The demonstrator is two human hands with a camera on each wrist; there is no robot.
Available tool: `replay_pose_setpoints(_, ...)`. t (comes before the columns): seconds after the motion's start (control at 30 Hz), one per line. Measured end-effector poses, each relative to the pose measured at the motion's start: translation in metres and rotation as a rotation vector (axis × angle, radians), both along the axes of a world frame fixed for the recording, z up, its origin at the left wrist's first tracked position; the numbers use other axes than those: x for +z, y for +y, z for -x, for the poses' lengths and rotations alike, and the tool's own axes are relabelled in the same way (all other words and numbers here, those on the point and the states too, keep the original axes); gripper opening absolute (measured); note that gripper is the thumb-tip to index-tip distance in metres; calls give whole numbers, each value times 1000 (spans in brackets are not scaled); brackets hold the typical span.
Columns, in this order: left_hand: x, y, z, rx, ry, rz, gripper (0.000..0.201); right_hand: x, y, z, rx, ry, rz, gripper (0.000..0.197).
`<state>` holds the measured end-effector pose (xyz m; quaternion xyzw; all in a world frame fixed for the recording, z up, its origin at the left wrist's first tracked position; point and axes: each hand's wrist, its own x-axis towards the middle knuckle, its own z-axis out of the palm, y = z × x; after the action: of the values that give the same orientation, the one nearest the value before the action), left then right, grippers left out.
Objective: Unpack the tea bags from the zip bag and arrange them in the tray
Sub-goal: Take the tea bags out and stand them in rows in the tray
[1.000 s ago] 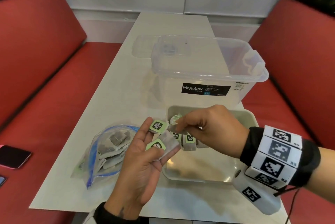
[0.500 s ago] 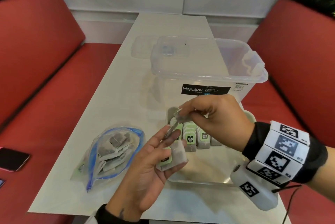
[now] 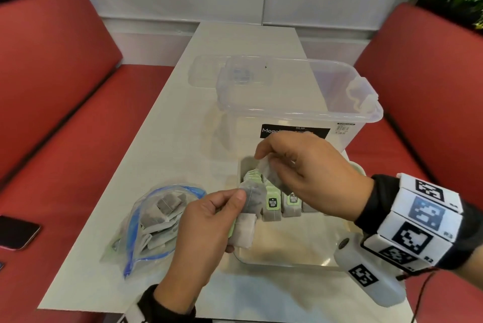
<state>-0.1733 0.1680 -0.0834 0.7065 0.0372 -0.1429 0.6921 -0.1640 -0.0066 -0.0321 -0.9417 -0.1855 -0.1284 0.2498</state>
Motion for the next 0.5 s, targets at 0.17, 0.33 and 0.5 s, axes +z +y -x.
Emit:
replay_pose_setpoints(0.17,4,3,-2,1,-66,-72,15,-1,-1,4,-24,130,25,35)
replay_pose_setpoints(0.33,8,2,0,-56,-83,-116,16,4,-1,4,-27,176,80,18)
replay_pose_setpoints(0.5,13,3,1,-157,-131,-170,17,14,-4,5,30,204,233,15)
